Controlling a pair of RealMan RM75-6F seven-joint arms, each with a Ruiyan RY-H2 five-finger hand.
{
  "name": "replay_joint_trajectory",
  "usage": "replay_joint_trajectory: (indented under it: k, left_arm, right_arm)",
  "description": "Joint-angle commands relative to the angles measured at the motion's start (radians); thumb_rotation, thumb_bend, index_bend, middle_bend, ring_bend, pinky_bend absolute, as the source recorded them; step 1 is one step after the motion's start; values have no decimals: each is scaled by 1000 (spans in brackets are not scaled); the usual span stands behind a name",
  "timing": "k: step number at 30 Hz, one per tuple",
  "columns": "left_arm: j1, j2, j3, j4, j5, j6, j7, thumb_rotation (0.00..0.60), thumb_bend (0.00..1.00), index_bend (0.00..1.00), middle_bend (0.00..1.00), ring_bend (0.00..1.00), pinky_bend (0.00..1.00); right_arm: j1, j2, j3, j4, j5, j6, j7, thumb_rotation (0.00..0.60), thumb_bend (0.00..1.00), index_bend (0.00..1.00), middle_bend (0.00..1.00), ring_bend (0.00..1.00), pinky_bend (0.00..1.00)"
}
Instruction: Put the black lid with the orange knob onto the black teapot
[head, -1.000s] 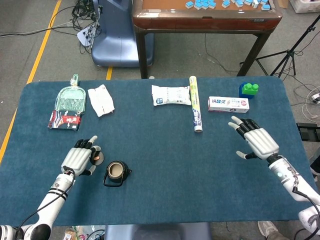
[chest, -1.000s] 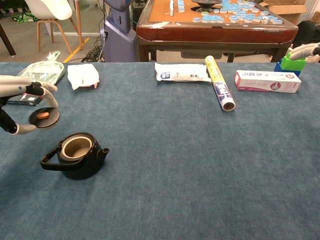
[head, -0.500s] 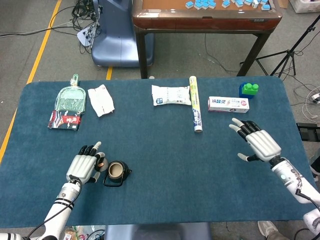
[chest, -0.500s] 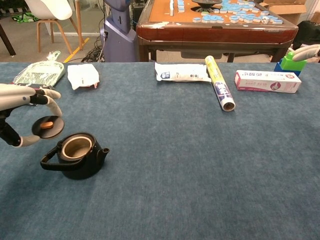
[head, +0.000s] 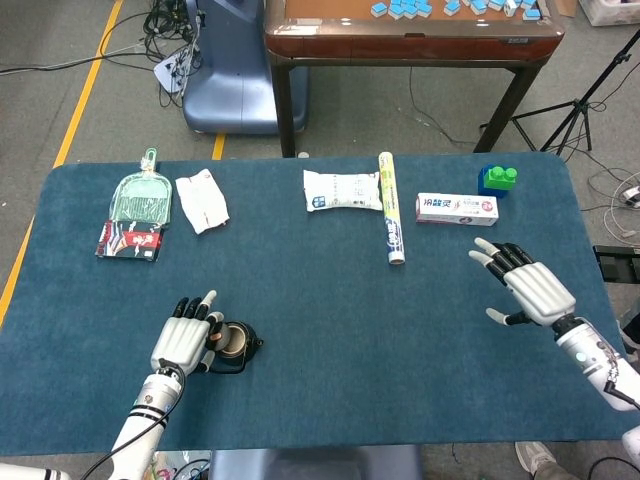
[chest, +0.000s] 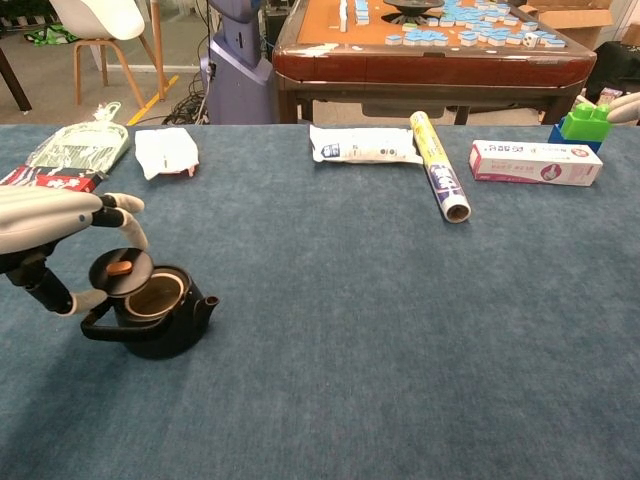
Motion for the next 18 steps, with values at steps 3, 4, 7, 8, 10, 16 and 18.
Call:
replay_joint_trajectory:
  k: [3, 4, 7, 8, 10, 16, 18]
  left_arm:
    - [-20, -30, -23, 15, -31, -3, 31, 600, 362, 416, 0, 0, 0]
    - [-24, -35, -28, 18, -37, -4, 36, 600, 362, 416, 0, 0, 0]
    - [-36, -48, -42, 25, -59, -7, 52, 600, 362, 416, 0, 0, 0]
    - [-39, -50, -44, 24, -64, -6, 56, 600, 362, 416, 0, 0, 0]
    - [-43, -55, -46, 22, -69, 1, 67, 600, 362, 416, 0, 0, 0]
    - [-41, -64, -41, 15, -71, 21, 76, 600, 362, 416, 0, 0, 0]
    - [-39, -65, -38, 12, -67, 25, 76, 600, 362, 416, 0, 0, 0]
  right_arm:
    - [-1, -13, -7, 28, -9, 10, 23, 600, 254, 9, 0, 0, 0]
    - [-1, -16, -9, 34, -10, 9, 27, 600, 253, 8, 0, 0, 0]
    - [-1, -25, -13, 54, -11, 8, 37, 600, 254, 9, 0, 0, 0]
    - [-1, -26, -14, 58, -11, 9, 41, 600, 254, 9, 0, 0, 0]
    - [-1, -27, -14, 66, -11, 12, 48, 600, 254, 9, 0, 0, 0]
    - [3, -33, -18, 79, -16, 15, 58, 600, 254, 8, 0, 0, 0]
    - [2, -34, -19, 79, -17, 19, 59, 600, 254, 8, 0, 0, 0]
